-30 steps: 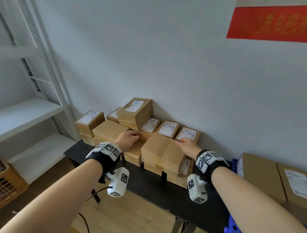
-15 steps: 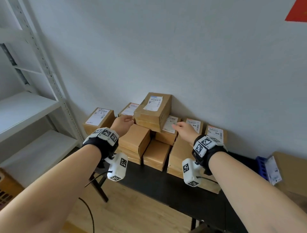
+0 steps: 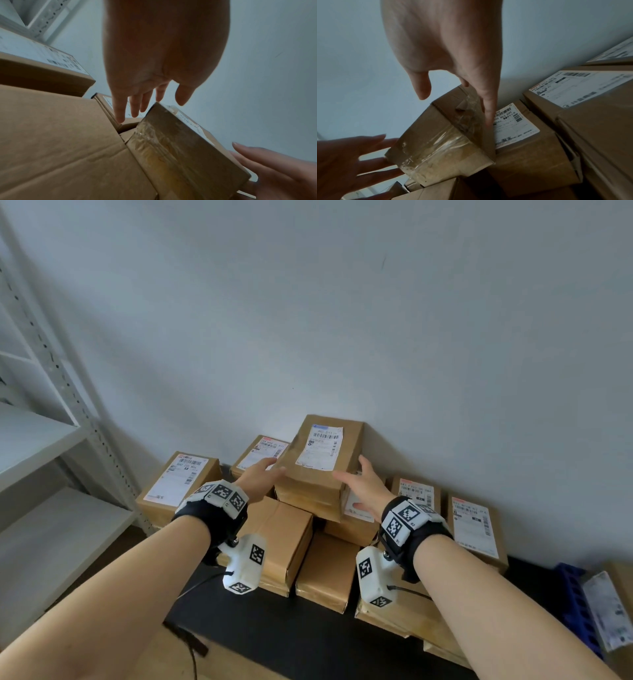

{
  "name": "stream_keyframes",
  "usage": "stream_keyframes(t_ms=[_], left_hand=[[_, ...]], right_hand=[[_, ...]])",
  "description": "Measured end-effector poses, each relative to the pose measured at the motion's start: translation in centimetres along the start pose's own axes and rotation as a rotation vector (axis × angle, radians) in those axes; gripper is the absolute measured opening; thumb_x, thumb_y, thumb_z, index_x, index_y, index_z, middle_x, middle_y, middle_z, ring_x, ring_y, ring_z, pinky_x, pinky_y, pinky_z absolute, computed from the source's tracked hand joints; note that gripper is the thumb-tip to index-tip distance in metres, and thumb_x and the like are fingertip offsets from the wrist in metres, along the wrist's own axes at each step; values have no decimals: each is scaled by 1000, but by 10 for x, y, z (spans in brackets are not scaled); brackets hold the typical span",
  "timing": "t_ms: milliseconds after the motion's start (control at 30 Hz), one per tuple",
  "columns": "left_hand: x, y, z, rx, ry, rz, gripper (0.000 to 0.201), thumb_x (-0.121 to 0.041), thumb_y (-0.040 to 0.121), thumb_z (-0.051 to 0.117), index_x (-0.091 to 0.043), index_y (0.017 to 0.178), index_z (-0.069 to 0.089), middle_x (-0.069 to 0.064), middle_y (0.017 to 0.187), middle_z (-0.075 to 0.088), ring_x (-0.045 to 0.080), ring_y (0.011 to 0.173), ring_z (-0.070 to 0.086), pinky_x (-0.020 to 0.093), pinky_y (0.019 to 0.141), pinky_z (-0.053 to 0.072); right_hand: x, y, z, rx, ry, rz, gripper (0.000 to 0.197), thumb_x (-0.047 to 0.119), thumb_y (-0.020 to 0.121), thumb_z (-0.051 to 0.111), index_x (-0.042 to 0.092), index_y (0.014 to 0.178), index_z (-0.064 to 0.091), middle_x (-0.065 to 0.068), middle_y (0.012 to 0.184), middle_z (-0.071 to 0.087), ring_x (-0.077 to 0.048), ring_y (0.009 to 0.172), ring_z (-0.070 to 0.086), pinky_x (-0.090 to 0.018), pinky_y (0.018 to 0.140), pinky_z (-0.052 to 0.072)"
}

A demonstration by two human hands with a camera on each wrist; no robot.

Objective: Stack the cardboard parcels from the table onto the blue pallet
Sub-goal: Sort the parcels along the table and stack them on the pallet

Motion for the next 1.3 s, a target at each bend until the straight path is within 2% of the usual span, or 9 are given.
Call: stream_keyframes(t_ms=[133,233,333,467,567,633,900,1033,1300], left_hand=[[1,20,1,51,-96,-70,50,-32,96,46,-25,143,33,5,143,40,26,130,41,41,104,37],[2,32,2,98,-157,-98,31,-25,95,47,-24,126,47,1,114,56,24,115,52,46,103,42],[1,37,4,146,-188,-85,8,-20,95,46,-21,98,54,6,104,58,24,101,56,47,98,47],[-1,40,1,185,-202,-56,18,-18,96,46,-22,112,52,2,98,58,22,98,57,45,94,50],[-2,41,-3,244,-234,-37,28,-18,96,47,-20,124,52,3,107,60,25,108,57,47,96,49],[-4,40,-4,279,-255,-25,31,-18,97,46,-19,127,51,5,115,60,25,111,57,45,96,49],[-25,17,-7,393,-225,97,35,-22,98,45,-21,133,46,2,115,59,18,105,57,30,78,51],[-42,-4,-5,463,-217,164,34,-24,98,44,-20,132,43,2,119,57,18,109,55,32,86,45],[-73,-56,53,607,-253,277,27,-21,96,49,-20,123,47,6,120,59,17,97,58,30,84,49]], right_hand=[[-1,9,8,-15,10,6,92,27,84,68,29,151,5,-3,149,37,-25,134,38,-51,110,33],[-1,13,11,-32,47,19,94,16,82,69,26,151,6,-5,145,43,-25,131,42,-51,110,34],[0,12,12,-34,80,37,91,10,83,67,26,151,9,-5,143,45,-25,128,45,-50,108,36],[4,6,17,-52,117,60,87,5,85,63,25,151,10,-6,140,48,-25,125,47,-48,105,38],[8,2,18,-84,125,50,85,2,86,61,25,151,12,-3,127,54,-23,111,53,-42,92,44],[11,-5,18,-110,129,44,84,1,86,61,25,151,13,0,116,57,-22,104,57,-44,95,45],[20,-39,5,-206,224,11,87,1,83,63,31,150,16,-2,127,57,-23,107,59,-52,101,43],[21,-68,-7,-261,305,-28,84,-4,84,60,31,148,20,-4,118,60,-26,106,61,-54,99,45],[0,-152,-57,-436,395,-79,80,-6,84,58,31,147,25,-5,121,60,-22,104,61,-51,95,49]])
Point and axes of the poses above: each hand's wrist, its own y-axis towards the middle knuckle, its own z-axis out of the palm, x = y × z, the point moved 3 cm from there along y, towards the middle knuckle
